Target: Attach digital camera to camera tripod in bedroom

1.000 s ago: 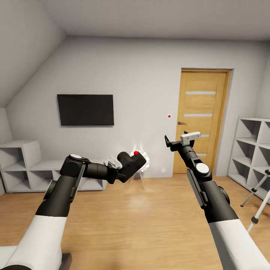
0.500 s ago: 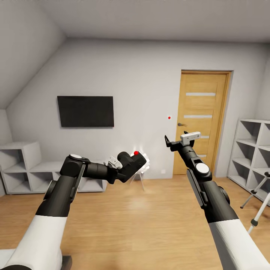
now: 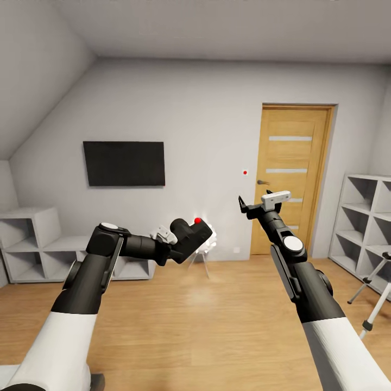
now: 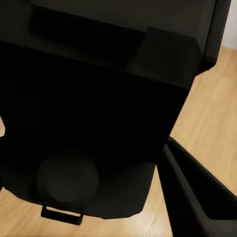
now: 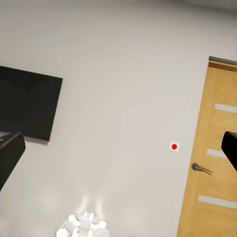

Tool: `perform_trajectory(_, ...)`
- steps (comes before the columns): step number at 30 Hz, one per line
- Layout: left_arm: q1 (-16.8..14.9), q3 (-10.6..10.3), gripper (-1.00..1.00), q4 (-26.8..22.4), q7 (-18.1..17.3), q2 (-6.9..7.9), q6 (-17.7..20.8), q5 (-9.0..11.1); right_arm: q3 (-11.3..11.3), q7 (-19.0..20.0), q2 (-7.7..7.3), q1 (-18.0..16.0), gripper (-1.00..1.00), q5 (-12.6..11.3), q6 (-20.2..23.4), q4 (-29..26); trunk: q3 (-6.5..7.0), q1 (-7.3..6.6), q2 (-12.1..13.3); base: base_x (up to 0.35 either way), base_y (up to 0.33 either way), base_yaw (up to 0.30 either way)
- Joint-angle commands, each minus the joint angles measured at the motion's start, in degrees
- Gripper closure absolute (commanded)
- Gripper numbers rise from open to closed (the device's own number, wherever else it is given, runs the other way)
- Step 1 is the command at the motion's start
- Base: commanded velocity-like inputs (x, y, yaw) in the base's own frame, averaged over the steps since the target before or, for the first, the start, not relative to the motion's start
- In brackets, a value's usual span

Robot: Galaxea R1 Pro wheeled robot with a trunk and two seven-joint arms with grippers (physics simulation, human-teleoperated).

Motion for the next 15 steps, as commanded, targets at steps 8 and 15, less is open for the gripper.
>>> perform_trajectory(8,-0.1,0.0,1.0,-0.1,-0.7,0.03,0.5,-0.6,0.0,0.1,-0.02,0.0,-1.0,0.5,0.3,-0.1,1.36,-1.76,3.2,0.0,0.0,0.0)
perform_trajectory(15,-0.1,0.0,1.0,-0.1,-0.7,0.33,0.5,-0.6,0.0,0.1,-0.01,0.0,-1.0,0.5,0.3,-0.1,2.62,-3.3,6.0,0.0,0.0,0.0)
